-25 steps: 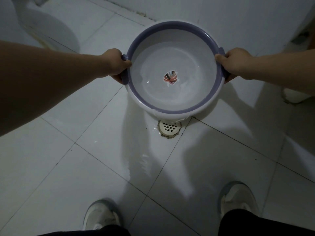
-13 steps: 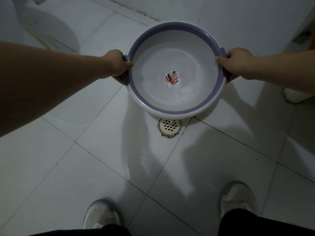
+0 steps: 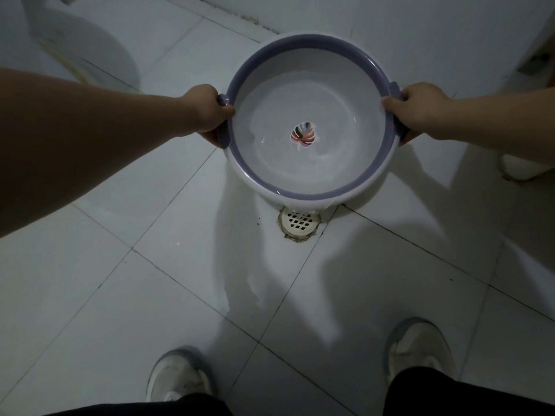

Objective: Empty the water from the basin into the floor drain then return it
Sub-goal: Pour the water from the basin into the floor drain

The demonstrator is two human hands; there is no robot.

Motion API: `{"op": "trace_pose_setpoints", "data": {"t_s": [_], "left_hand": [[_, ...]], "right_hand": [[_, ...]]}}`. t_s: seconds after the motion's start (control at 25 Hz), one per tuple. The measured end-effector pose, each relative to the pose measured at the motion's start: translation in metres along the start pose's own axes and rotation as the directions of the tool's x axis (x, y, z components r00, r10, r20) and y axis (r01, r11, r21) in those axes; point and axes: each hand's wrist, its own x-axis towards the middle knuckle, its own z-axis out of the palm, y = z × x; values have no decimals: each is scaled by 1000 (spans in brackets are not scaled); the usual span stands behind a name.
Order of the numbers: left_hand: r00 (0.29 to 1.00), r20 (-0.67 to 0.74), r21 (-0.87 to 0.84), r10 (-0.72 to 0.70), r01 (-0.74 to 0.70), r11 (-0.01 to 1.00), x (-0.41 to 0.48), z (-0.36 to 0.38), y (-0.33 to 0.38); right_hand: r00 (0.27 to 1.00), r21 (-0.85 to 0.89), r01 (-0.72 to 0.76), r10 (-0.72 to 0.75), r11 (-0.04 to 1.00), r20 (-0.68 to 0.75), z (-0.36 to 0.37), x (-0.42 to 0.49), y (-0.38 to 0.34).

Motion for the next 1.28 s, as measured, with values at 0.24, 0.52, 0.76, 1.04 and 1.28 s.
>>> {"op": "trace_pose_setpoints", "data": {"t_s": [0.24,0.52,0.76,1.04,1.28], "left_hand": [[1000,4,-6,3,-3,1000,-2,1,1],[1000,2,-16,8,-8,1000,-3,3,0],[1000,-9,-7,19,-19,1000,-4,4,1],[999,-14,-2,30,-30,1000,-5,5,1],[1000,10,-24,9,-8,1000,-4,5,0]], "right_hand": [[1000,-8,-10,10,1000,-9,2,4,2],[1000,-15,0,0,1000,-16,2,5,4],[1000,-11,7,-7,1000,-19,3,3,4],[1000,-6,8,-9,1000,-27,4,5,6],[999,-14,7,-7,1000,-38,4,8,8]]}}
